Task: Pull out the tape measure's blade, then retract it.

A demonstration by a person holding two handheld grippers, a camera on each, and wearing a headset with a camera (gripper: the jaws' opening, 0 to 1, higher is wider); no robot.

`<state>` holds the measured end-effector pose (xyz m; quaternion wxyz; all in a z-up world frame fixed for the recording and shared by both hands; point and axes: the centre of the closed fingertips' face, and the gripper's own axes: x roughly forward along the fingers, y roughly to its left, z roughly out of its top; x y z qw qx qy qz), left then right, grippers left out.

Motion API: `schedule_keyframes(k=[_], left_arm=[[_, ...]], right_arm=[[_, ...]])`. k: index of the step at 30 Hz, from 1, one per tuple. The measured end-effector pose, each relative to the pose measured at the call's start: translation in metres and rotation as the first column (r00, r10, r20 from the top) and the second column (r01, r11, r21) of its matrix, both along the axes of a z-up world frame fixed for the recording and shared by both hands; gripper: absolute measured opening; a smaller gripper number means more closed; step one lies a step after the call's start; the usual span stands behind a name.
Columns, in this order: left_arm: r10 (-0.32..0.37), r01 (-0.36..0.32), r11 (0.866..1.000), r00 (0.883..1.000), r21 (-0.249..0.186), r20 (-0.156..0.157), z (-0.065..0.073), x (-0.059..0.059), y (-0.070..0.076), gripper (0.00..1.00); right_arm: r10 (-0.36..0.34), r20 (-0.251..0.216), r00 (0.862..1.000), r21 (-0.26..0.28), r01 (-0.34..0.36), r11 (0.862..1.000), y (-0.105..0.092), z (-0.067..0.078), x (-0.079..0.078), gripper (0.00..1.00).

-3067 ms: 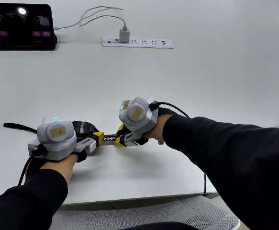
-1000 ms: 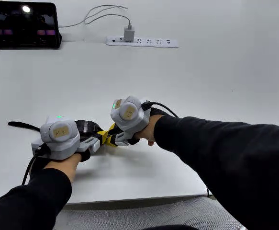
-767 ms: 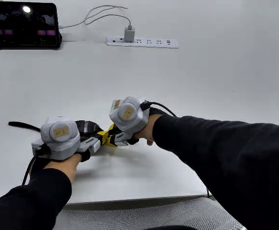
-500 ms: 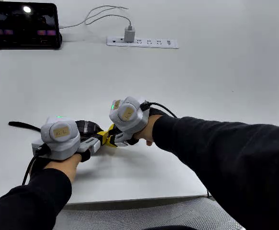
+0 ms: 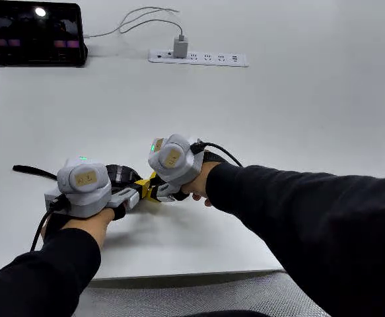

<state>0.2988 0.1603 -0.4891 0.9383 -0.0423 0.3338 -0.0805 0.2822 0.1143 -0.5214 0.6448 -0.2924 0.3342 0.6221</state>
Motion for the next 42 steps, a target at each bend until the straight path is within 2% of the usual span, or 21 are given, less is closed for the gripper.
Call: schedule_keyframes(k=[2,4,5,8,13,15,19,23,25,26,27,28,30,31,32,33,37,38,39,40,42], left_arm=[[-0.012,0.012,1.000,1.000,0.014,0.006,-0.001,0.000,0.000,0.64],[-0.003,0.003,1.000,1.000,-0.007,0.005,-0.001,0.000,-0.001,0.64],[0.000,0.000,1.000,1.000,-0.022,-0.002,0.000,0.001,-0.001,0.65],[-0.007,0.007,1.000,1.000,-0.020,-0.026,-0.001,0.002,-0.001,0.65],[-0.024,0.022,0.999,0.999,-0.042,-0.034,0.000,-0.002,-0.004,0.66],[-0.039,0.036,0.995,0.999,-0.092,-0.024,0.003,-0.001,-0.007,0.68],[-0.062,0.060,0.994,0.998,-0.095,-0.012,0.003,-0.002,-0.007,0.69],[-0.070,0.068,0.994,0.997,-0.086,-0.018,0.004,-0.001,-0.008,0.70],[-0.072,0.071,0.991,0.997,-0.109,-0.006,0.006,0.001,-0.010,0.72],[-0.080,0.079,0.992,0.997,-0.094,-0.003,0.008,0.001,-0.011,0.73],[-0.099,0.101,0.993,0.995,-0.059,0.030,0.012,0.006,-0.010,0.76],[-0.105,0.106,0.994,0.994,-0.010,0.035,0.013,0.007,-0.007,0.79],[-0.097,0.098,0.994,0.995,-0.041,0.008,0.009,0.006,-0.009,0.82],[-0.098,0.099,0.994,0.995,-0.044,0.005,0.008,0.006,-0.009,0.83],[-0.101,0.101,0.994,0.995,-0.040,0.006,0.008,0.006,-0.008,0.86],[-0.109,0.110,0.993,0.994,-0.031,0.012,0.007,0.007,-0.006,0.89],[-0.136,0.138,0.989,0.990,-0.048,0.030,0.009,0.006,-0.008,0.99],[-0.149,0.151,0.987,0.988,-0.062,0.032,0.010,0.005,-0.011,0.99],[-0.187,0.187,0.977,0.982,-0.098,0.008,0.009,-0.001,-0.019,0.99],[-0.203,0.203,0.975,0.979,-0.092,0.014,0.010,-0.001,-0.021,0.97],[-0.213,0.213,0.976,0.977,-0.049,0.014,0.010,-0.002,-0.017,0.99]], right_arm=[[-0.005,-0.002,1.000,0.007,0.005,1.000,0.000,0.000,0.001,0.13],[-0.010,-0.009,1.000,0.015,0.010,1.000,0.000,0.000,0.001,0.12],[-0.008,-0.010,1.000,0.014,0.008,1.000,0.000,0.000,0.000,0.12],[0.000,0.001,1.000,-0.001,0.000,1.000,0.001,-0.001,0.001,0.12],[-0.011,0.000,1.000,-0.003,0.011,1.000,0.000,-0.002,0.001,0.13],[-0.014,-0.001,1.000,-0.005,0.014,1.000,0.000,-0.002,0.001,0.13],[-0.017,0.001,1.000,-0.009,0.017,1.000,0.000,-0.002,0.001,0.13],[-0.023,0.000,1.000,-0.001,0.023,1.000,0.000,-0.002,0.001,0.13],[-0.024,-0.004,1.000,0.000,0.024,1.000,0.000,-0.002,0.001,0.13],[-0.017,0.000,1.000,-0.001,0.017,1.000,0.001,-0.002,0.001,0.13],[-0.014,0.004,1.000,-0.001,0.014,1.000,0.001,-0.003,0.000,0.13],[-0.017,0.006,1.000,-0.002,0.017,1.000,0.000,-0.002,0.000,0.13],[-0.039,-0.005,0.999,0.010,0.039,0.999,0.000,-0.002,0.001,0.13],[-0.046,-0.003,0.999,0.014,0.046,0.999,-0.001,-0.002,0.000,0.13],[-0.065,-0.009,0.998,0.020,0.065,0.998,-0.002,-0.001,0.001,0.13],[-0.108,-0.046,0.993,0.036,0.110,0.993,-0.004,0.000,-0.002,0.15],[-0.170,-0.077,0.982,0.054,0.174,0.983,-0.014,0.002,-0.001,0.18],[-0.189,-0.082,0.979,0.064,0.194,0.979,-0.018,0.005,0.000,0.19],[-0.199,-0.083,0.977,0.071,0.205,0.976,-0.021,0.007,0.001,0.20],[-0.210,-0.083,0.974,0.076,0.216,0.973,-0.027,0.009,0.003,0.21],[-0.232,-0.090,0.968,0.099,0.241,0.965,-0.033,0.014,0.003,0.24]])
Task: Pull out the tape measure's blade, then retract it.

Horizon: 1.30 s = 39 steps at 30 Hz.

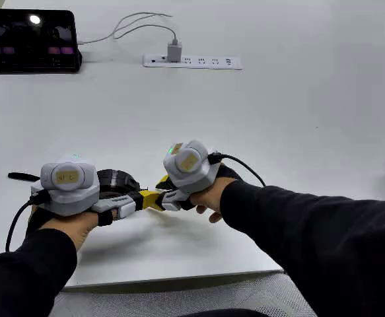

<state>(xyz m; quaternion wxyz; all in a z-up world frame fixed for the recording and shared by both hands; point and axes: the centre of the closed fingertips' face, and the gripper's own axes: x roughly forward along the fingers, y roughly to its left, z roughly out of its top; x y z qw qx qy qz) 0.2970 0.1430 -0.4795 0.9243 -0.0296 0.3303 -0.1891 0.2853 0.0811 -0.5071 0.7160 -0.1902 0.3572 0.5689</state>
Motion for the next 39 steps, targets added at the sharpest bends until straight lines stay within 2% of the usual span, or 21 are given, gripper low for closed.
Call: schedule_keyframes(k=[2,5,6,11,12,13,15,17,22,26,30,32,36,39], left_arm=[[-0.012,0.012,0.999,1.000,-0.032,0.003,0.002,-0.002,-0.003,0.99],[-0.010,0.009,1.000,1.000,-0.021,-0.001,0.002,-0.003,0.003,0.99],[-0.014,0.013,0.999,1.000,-0.045,-0.009,0.003,-0.004,0.004,0.99],[-0.038,0.038,0.998,0.999,-0.042,-0.006,0.006,-0.008,0.016,0.99],[-0.053,0.053,0.998,0.999,-0.037,0.004,0.007,-0.009,0.017,0.99],[-0.076,0.076,0.997,0.997,-0.025,0.000,0.008,-0.011,0.020,0.98],[-0.082,0.082,0.996,0.997,-0.018,-0.005,0.010,-0.012,0.026,0.98],[-0.086,0.086,0.996,0.996,-0.007,0.004,0.012,-0.013,0.035,0.99],[-0.077,0.077,0.997,0.997,0.008,-0.008,0.015,-0.016,0.060,0.99],[-0.102,0.102,0.994,0.995,0.035,-0.014,0.018,-0.026,0.074,0.99],[-0.122,0.124,0.991,0.992,0.052,-0.033,0.017,-0.037,0.088,0.97],[-0.131,0.134,0.988,0.991,0.082,-0.039,0.017,-0.043,0.098,0.96],[-0.136,0.140,0.986,0.990,0.092,-0.046,0.021,-0.052,0.114,0.99],[-0.162,0.169,0.981,0.984,0.092,-0.075,0.019,-0.061,0.121,0.99]], right_arm=[[-0.030,-0.003,1.000,0.012,0.030,0.999,-0.011,0.006,0.002,0.28],[-0.059,0.018,0.998,0.024,0.059,0.998,-0.028,0.013,0.006,0.32],[-0.076,0.018,0.997,0.030,0.075,0.997,-0.035,0.015,0.007,0.34],[-0.108,0.036,0.993,0.041,0.107,0.993,-0.064,0.025,0.007,0.44],[-0.116,0.035,0.993,0.044,0.114,0.992,-0.068,0.027,0.006,0.46],[-0.128,0.036,0.991,0.049,0.126,0.991,-0.075,0.028,0.006,0.48],[-0.142,0.036,0.989,0.048,0.140,0.989,-0.084,0.028,0.005,0.51],[-0.144,0.043,0.989,0.035,0.143,0.989,-0.095,0.027,0.002,0.54],[-0.128,0.068,0.989,0.014,0.128,0.992,-0.114,0.028,-0.005,0.60],[-0.125,0.079,0.989,0.002,0.125,0.992,-0.128,0.031,-0.009,0.65],[-0.137,0.070,0.988,0.013,0.136,0.991,-0.143,0.033,-0.011,0.77],[-0.148,0.074,0.986,0.011,0.148,0.989,-0.153,0.034,-0.010,0.80],[-0.161,0.073,0.984,0.011,0.160,0.987,-0.172,0.038,-0.012,0.85],[-0.176,0.080,0.981,0.023,0.175,0.984,-0.185,0.045,-0.013,0.88]])
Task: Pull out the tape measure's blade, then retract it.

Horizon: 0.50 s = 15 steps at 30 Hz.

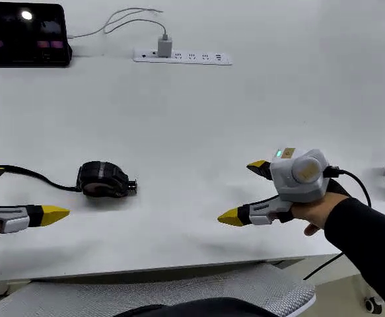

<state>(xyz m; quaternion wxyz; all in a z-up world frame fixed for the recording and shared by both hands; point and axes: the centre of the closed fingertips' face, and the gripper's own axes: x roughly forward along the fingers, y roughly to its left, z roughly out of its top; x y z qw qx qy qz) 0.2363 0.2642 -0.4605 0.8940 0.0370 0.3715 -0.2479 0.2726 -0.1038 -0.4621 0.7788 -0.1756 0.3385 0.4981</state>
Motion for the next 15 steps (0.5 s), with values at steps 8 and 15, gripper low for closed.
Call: schedule_keyframes(k=[8,15], left_arm=[[0.002,-0.002,1.000,1.000,0.022,0.002,0.006,-0.008,0.015,0.99],[-0.012,0.012,0.999,1.000,0.051,0.016,0.009,-0.008,0.018,0.99]], right_arm=[[-0.044,0.000,0.999,-0.037,0.044,0.998,-0.043,-0.004,-0.008,0.97],[-0.056,0.011,0.998,-0.055,0.056,0.997,-0.065,-0.001,-0.014,0.99]])
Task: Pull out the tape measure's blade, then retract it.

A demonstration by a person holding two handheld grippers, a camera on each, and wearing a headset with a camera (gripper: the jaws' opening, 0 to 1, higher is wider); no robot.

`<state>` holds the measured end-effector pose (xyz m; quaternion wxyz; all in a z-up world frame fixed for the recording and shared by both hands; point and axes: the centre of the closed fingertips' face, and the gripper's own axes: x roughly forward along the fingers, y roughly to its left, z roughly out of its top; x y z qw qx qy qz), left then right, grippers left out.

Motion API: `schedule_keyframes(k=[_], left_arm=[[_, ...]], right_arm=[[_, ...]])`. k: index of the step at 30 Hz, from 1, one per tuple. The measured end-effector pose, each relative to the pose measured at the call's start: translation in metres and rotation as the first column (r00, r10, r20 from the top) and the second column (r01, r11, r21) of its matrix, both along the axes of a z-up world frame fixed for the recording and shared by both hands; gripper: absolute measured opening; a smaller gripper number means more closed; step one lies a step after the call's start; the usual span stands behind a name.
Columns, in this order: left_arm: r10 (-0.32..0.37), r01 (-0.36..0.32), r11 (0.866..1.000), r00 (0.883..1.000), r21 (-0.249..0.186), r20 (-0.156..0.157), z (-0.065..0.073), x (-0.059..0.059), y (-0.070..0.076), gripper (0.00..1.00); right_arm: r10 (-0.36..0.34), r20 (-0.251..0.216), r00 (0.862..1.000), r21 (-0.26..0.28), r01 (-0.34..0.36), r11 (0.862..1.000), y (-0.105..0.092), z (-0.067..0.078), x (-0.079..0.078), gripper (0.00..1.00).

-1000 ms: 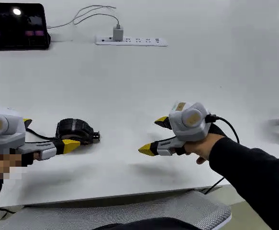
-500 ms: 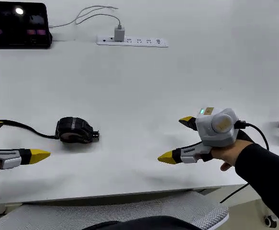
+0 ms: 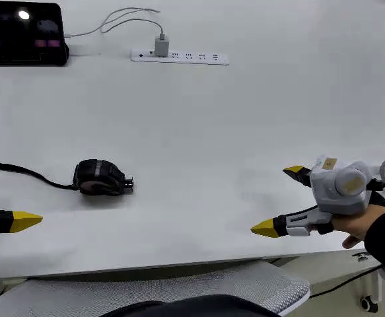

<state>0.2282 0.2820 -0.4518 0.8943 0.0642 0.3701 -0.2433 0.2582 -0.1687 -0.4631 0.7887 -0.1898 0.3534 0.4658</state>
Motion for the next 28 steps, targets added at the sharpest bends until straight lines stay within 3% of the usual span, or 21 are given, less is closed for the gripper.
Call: schedule_keyframes(k=[12,18,28], left_arm=[[-0.032,0.032,0.999,0.999,0.012,0.015,0.011,0.001,-0.001,0.99],[-0.030,0.030,0.999,0.999,0.027,0.022,0.011,-0.002,0.002,0.98],[-0.038,0.037,0.999,0.999,0.028,0.007,0.008,-0.005,0.005,0.99]], right_arm=[[-0.037,-0.018,0.999,-0.011,0.037,0.999,-0.018,0.001,0.000,0.99],[-0.038,-0.019,0.999,-0.008,0.038,0.999,-0.017,0.001,0.000,0.99],[-0.038,-0.020,0.999,-0.011,0.038,0.999,-0.018,0.001,0.000,0.99]])
